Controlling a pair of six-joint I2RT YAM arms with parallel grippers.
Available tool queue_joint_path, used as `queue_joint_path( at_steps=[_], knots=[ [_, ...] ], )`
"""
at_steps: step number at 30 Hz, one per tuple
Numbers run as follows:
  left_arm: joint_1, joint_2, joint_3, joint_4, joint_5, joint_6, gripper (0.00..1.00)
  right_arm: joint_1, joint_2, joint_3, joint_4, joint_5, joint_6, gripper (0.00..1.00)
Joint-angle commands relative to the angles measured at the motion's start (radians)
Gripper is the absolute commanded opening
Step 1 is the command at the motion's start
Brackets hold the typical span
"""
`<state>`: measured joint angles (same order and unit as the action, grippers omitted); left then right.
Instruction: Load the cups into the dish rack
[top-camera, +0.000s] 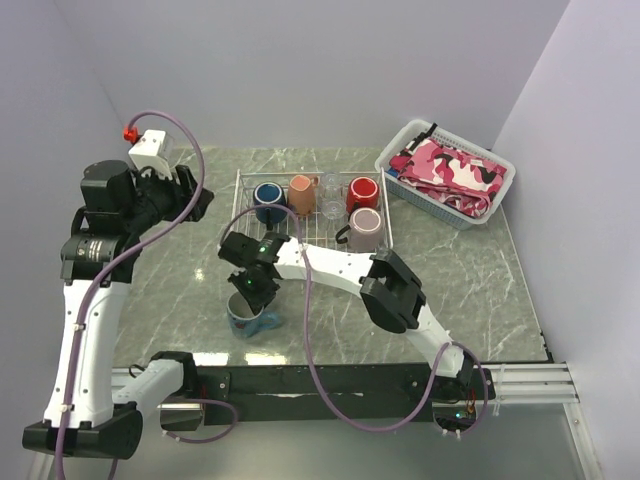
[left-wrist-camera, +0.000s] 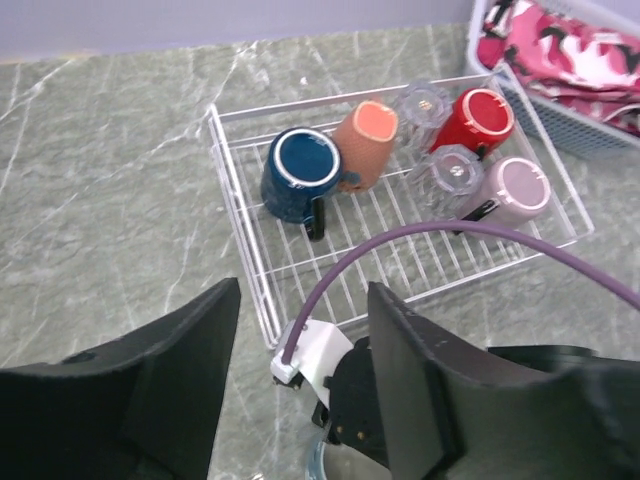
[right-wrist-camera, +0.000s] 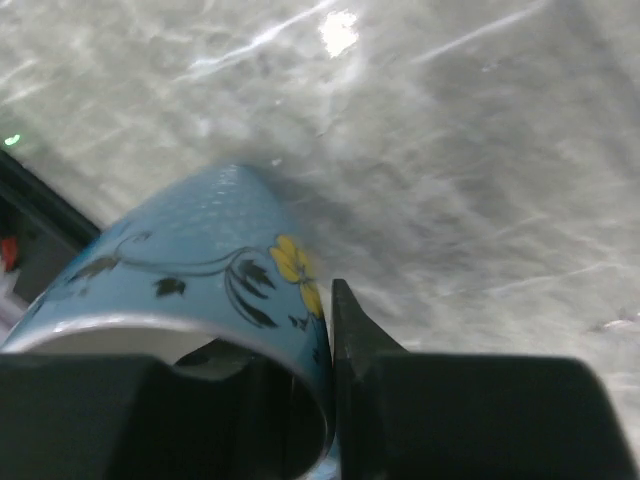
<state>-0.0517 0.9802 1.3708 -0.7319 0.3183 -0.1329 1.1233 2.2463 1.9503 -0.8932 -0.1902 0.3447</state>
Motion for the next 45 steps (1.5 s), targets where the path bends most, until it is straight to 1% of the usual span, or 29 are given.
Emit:
queue_joint_path(
  at_steps=[1, 2, 3, 5, 6, 8, 9, 11, 12, 14, 17, 18, 19, 20, 21, 22, 23, 24, 25, 26, 27, 29, 30, 31, 33, 37, 40, 44, 45],
  knots=[
    [0.006, 0.003, 0.065, 0.048, 0.080, -0.036, 0.55, -0.003, -0.079, -0.031, 0.027, -0.005, 0.016, 0.07],
    [0.006, 0.006, 0.079, 0.048, 0.097, -0.040, 0.55, -0.005, -0.088, -0.031, 0.022, -0.011, 0.014, 0.00],
    [0.006, 0.006, 0.089, 0.048, 0.108, -0.048, 0.56, -0.005, -0.117, -0.030, 0.014, -0.008, 0.016, 0.00],
    [0.006, 0.018, 0.137, 0.029, 0.137, -0.048, 0.65, -0.007, -0.164, -0.034, -0.001, -0.002, 0.023, 0.00],
    [0.006, 0.024, 0.155, 0.023, 0.154, -0.047, 0.74, -0.017, -0.225, -0.040, -0.003, -0.002, 0.030, 0.00],
    [0.006, 0.043, 0.227, 0.000, 0.165, -0.036, 0.75, -0.040, -0.295, -0.073, 0.003, -0.032, 0.062, 0.00],
    [0.006, 0.051, 0.253, -0.009, 0.169, -0.033, 0.76, -0.077, -0.368, -0.086, 0.013, -0.043, 0.077, 0.00],
    [0.006, 0.066, 0.322, -0.015, 0.182, -0.036, 0.78, -0.123, -0.451, -0.148, 0.063, -0.101, 0.129, 0.00],
    [0.006, 0.071, 0.341, -0.012, 0.189, -0.042, 0.83, -0.178, -0.529, -0.169, 0.107, -0.121, 0.149, 0.00],
    [0.006, 0.078, 0.387, 0.003, 0.241, -0.068, 0.87, -0.235, -0.597, -0.221, 0.157, -0.187, 0.209, 0.00],
    [0.006, 0.074, 0.410, 0.058, 0.344, -0.112, 0.92, -0.376, -0.720, -0.316, 0.317, -0.283, 0.325, 0.00],
    [0.006, 0.072, 0.412, 0.071, 0.376, -0.120, 0.94, -0.410, -0.737, -0.397, 0.468, -0.373, 0.373, 0.00],
    [0.006, 0.072, 0.410, 0.078, 0.404, -0.135, 0.94, -0.483, -0.755, -0.442, 0.559, -0.424, 0.495, 0.00],
    [0.006, 0.072, 0.409, 0.084, 0.453, -0.140, 0.94, -0.514, -0.784, -0.493, 0.671, -0.460, 0.575, 0.00],
    [0.006, 0.072, 0.406, 0.083, 0.470, -0.143, 0.94, -0.540, -0.794, -0.586, 0.899, -0.506, 0.659, 0.00],
    [0.006, 0.077, 0.396, 0.077, 0.488, -0.145, 0.94, -0.562, -0.797, -0.623, 1.028, -0.517, 0.826, 0.00],
    [0.006, 0.078, 0.390, 0.065, 0.528, -0.140, 0.94, -0.588, -0.777, -0.648, 1.136, -0.526, 0.900, 0.00],
    [0.006, 0.078, 0.383, 0.051, 0.544, -0.137, 0.93, -0.594, -0.757, -0.651, 1.289, -0.535, 0.965, 0.00],
    [0.006, 0.075, 0.358, 0.051, 0.560, -0.143, 0.92, -0.594, -0.733, -0.634, 1.338, -0.549, 1.052, 0.00],
    [0.006, 0.069, 0.341, 0.052, 0.574, -0.148, 0.92, -0.588, -0.684, -0.617, 1.381, -0.551, 1.089, 0.00],
    [0.006, 0.066, 0.324, 0.054, 0.605, -0.154, 0.91, -0.585, -0.660, -0.590, 1.474, -0.552, 1.164, 0.00],
    [0.006, 0.052, 0.274, 0.046, 0.628, -0.165, 0.90, -0.579, -0.604, -0.584, 1.601, -0.525, 1.256, 0.00],
    [0.006, 0.049, 0.251, 0.036, 0.645, -0.154, 0.90, -0.577, -0.585, -0.577, 1.723, -0.513, 1.342, 0.00],
    [0.006, 0.045, 0.240, 0.013, 0.650, -0.148, 0.90, -0.574, -0.567, -0.568, 1.766, -0.493, 1.373, 0.00],
    [0.006, 0.037, 0.185, -0.006, 0.653, -0.128, 0.89, -0.559, -0.516, -0.524, 1.816, -0.486, 1.416, 0.00],
    [0.004, 0.011, 0.065, 0.028, 0.657, -0.143, 0.89, -0.517, -0.464, -0.467, 1.824, -0.473, 1.427, 0.00],
    [0.004, 0.011, -0.010, 0.103, 0.662, -0.201, 0.90, -0.488, -0.430, -0.452, 1.844, -0.468, 1.444, 0.00],
    [0.000, 0.011, -0.087, 0.305, 0.634, -0.318, 0.90, -0.468, -0.407, -0.452, 1.847, -0.469, 1.444, 0.00],
    [0.000, 0.018, -0.093, 0.327, 0.633, -0.347, 0.89, -0.465, -0.404, -0.453, 1.856, -0.471, 1.452, 0.00]
  ],
)
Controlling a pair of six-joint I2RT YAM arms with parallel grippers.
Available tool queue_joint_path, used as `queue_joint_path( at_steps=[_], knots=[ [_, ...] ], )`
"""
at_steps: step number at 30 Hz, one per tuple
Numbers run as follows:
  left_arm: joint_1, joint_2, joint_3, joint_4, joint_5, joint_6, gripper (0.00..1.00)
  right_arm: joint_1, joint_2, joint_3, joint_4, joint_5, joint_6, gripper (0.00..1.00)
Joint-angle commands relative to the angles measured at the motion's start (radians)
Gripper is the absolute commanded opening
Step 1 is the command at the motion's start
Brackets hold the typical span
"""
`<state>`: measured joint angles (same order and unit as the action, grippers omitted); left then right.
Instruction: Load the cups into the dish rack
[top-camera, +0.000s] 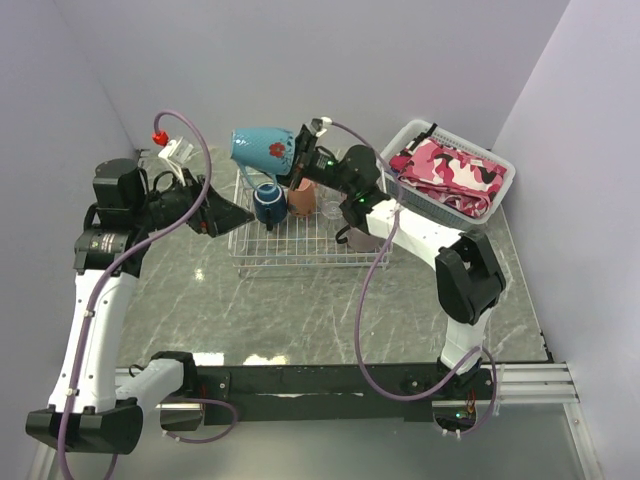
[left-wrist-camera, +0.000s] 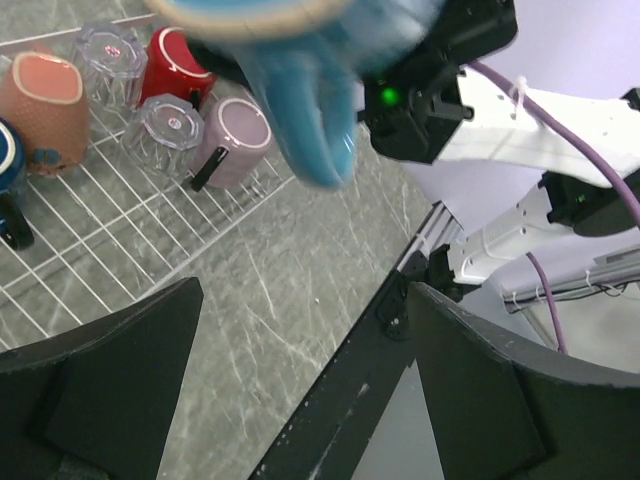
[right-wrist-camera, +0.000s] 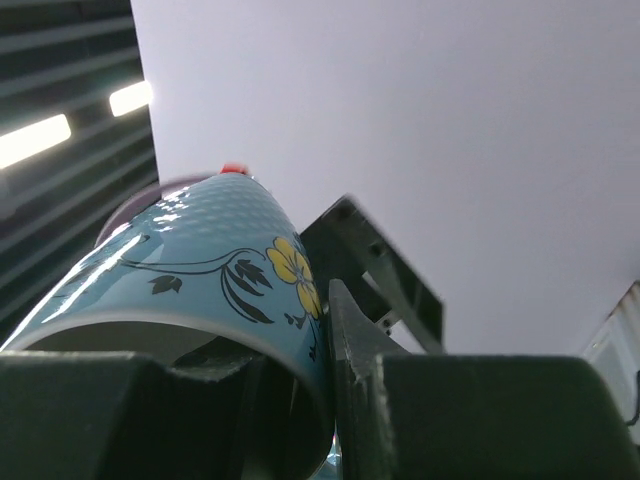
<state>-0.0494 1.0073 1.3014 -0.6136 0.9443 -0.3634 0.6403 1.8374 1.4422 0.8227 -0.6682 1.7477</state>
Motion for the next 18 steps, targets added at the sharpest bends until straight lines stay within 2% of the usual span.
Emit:
queue_joint_path(
  at_steps=[1, 10, 18],
  knots=[
    [-0.004, -0.004, -0.024, 0.233, 0.004, -0.129, 0.89, 0.021, 0.011, 0.055, 0.142, 0.004, 0.052, 0.00],
    [-0.055, 0.031, -0.036, 0.431, 0.019, -0.328, 0.88, 0.022, 0.013, 0.020, 0.174, -0.013, 0.065, 0.00],
    [-0.090, 0.074, -0.050, 0.486, 0.016, -0.407, 0.84, 0.033, 0.026, -0.012, 0.234, -0.010, 0.096, 0.00]
  ],
)
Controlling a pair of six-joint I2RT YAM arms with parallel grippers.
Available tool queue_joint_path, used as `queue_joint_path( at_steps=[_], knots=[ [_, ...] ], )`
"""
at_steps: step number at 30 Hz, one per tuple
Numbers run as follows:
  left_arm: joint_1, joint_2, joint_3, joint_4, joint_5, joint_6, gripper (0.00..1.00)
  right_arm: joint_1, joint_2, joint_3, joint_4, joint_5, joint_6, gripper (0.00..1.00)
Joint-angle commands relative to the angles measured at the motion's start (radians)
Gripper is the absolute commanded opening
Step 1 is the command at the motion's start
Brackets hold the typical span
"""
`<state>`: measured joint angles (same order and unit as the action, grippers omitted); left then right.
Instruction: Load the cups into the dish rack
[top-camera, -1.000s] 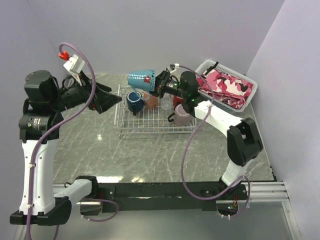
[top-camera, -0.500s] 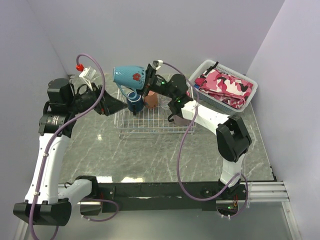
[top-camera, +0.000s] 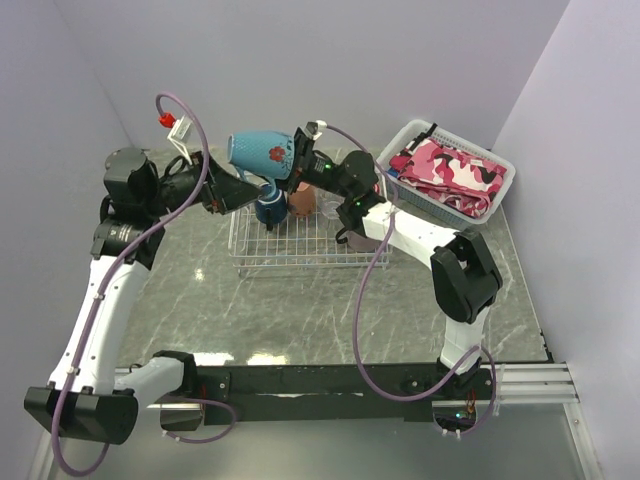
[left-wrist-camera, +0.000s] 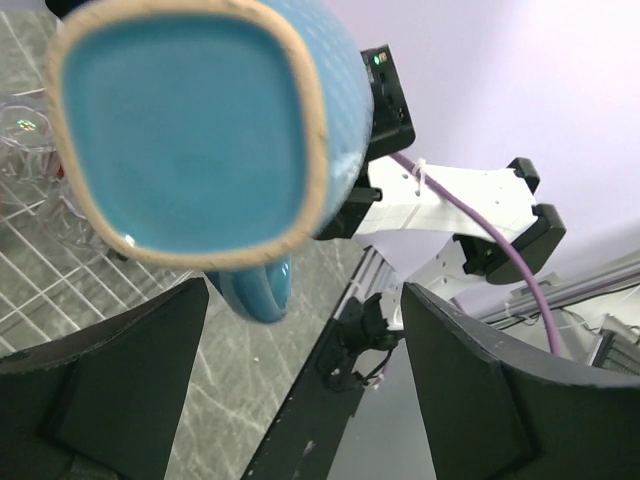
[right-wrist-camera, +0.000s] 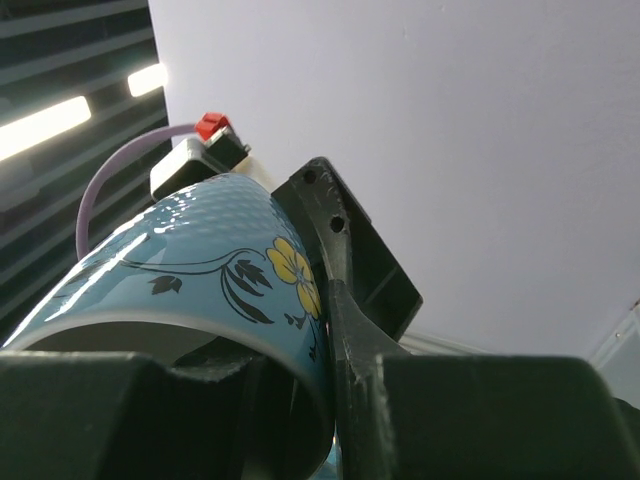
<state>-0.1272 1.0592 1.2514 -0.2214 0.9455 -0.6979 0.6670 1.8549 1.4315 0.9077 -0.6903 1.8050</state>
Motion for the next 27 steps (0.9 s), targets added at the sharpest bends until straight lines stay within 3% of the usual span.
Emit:
queue_joint_path(
  at_steps=[1, 27],
  knots=[
    [-0.015, 0.025, 0.000, 0.100, 0.016, -0.080, 0.84, 0.006, 0.015, -0.002, 0.152, 0.011, 0.040, 0.00],
    [-0.106, 0.062, -0.040, 0.139, 0.003, -0.127, 0.73, 0.049, 0.121, 0.167, 0.094, -0.003, 0.028, 0.00]
  ],
)
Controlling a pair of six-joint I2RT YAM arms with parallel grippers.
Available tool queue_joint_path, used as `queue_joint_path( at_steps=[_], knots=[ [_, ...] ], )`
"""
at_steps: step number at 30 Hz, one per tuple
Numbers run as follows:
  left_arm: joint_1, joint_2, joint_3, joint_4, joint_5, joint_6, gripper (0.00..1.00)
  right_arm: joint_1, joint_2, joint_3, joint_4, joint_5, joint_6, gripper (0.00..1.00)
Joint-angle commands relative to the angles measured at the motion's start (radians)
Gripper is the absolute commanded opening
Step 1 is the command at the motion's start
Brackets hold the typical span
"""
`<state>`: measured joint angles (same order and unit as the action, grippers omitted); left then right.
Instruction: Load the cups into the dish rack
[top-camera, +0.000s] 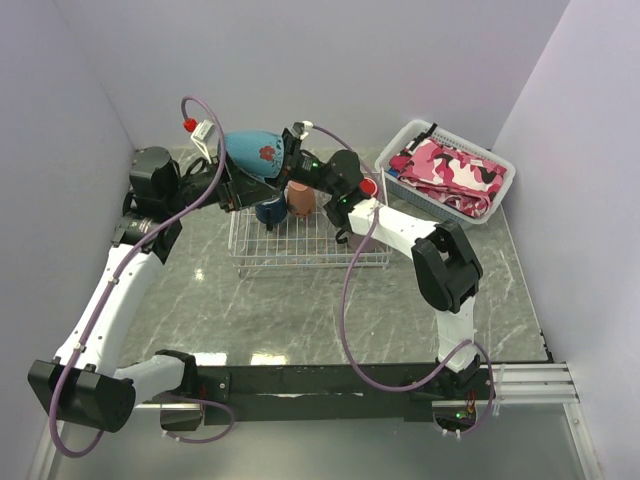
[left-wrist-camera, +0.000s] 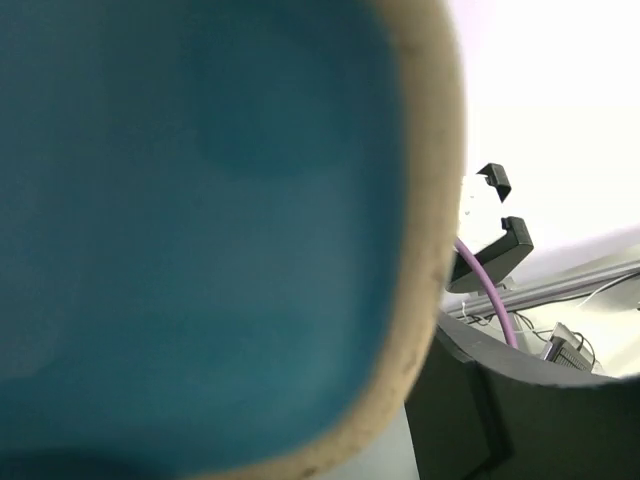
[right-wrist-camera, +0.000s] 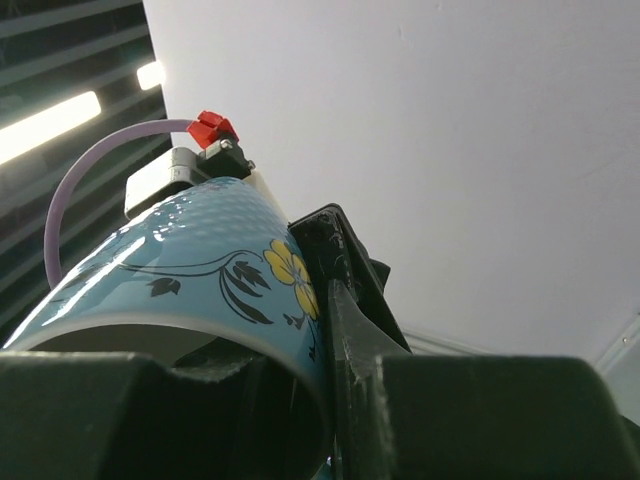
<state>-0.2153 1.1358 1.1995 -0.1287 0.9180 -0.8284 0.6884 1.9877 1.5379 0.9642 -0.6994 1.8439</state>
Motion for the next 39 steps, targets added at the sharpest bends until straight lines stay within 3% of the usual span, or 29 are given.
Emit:
queue_joint_path(
  at_steps=[1, 4, 9, 10, 13, 25, 27, 31, 35, 36, 37, 39],
  knots=[
    [-0.018, -0.013, 0.021, 0.049, 0.025, 0.003, 0.69, 0.033, -0.013, 0.051, 0.039, 0.009, -0.012, 0.00],
    [-0.018, -0.007, 0.037, 0.054, 0.025, 0.000, 0.53, 0.033, -0.026, 0.022, 0.047, 0.012, -0.012, 0.00],
    [0.002, -0.016, 0.045, 0.038, 0.012, 0.003, 0.34, 0.039, -0.053, -0.019, 0.051, 0.014, -0.021, 0.00],
    [0.007, -0.018, 0.043, 0.037, 0.010, 0.000, 0.23, 0.040, -0.056, -0.038, 0.054, 0.014, -0.020, 0.00],
    [0.037, -0.021, 0.052, 0.012, 0.004, -0.002, 0.01, 0.043, -0.073, -0.071, 0.070, 0.011, -0.017, 0.00],
    [0.076, -0.044, 0.140, -0.118, -0.071, 0.133, 0.01, 0.036, -0.168, -0.225, 0.088, -0.006, -0.037, 0.00],
    [0.076, -0.042, 0.190, -0.182, -0.122, 0.191, 0.01, 0.025, -0.196, -0.261, 0.073, -0.018, -0.054, 0.14],
    [0.076, -0.034, 0.262, -0.291, -0.163, 0.342, 0.01, -0.004, -0.263, -0.341, 0.050, -0.022, -0.072, 0.21],
    [0.071, -0.051, 0.272, -0.321, -0.176, 0.391, 0.01, -0.018, -0.279, -0.351, 0.016, -0.046, -0.090, 0.22],
    [0.071, -0.054, 0.278, -0.327, -0.183, 0.403, 0.01, -0.021, -0.283, -0.349, -0.002, -0.057, -0.097, 0.25],
    [0.071, -0.056, 0.282, -0.331, -0.198, 0.410, 0.01, -0.023, -0.293, -0.352, -0.015, -0.058, -0.103, 0.34],
    [0.071, -0.048, 0.307, -0.351, -0.211, 0.440, 0.01, -0.024, -0.302, -0.367, -0.042, -0.069, -0.121, 0.36]
  ],
)
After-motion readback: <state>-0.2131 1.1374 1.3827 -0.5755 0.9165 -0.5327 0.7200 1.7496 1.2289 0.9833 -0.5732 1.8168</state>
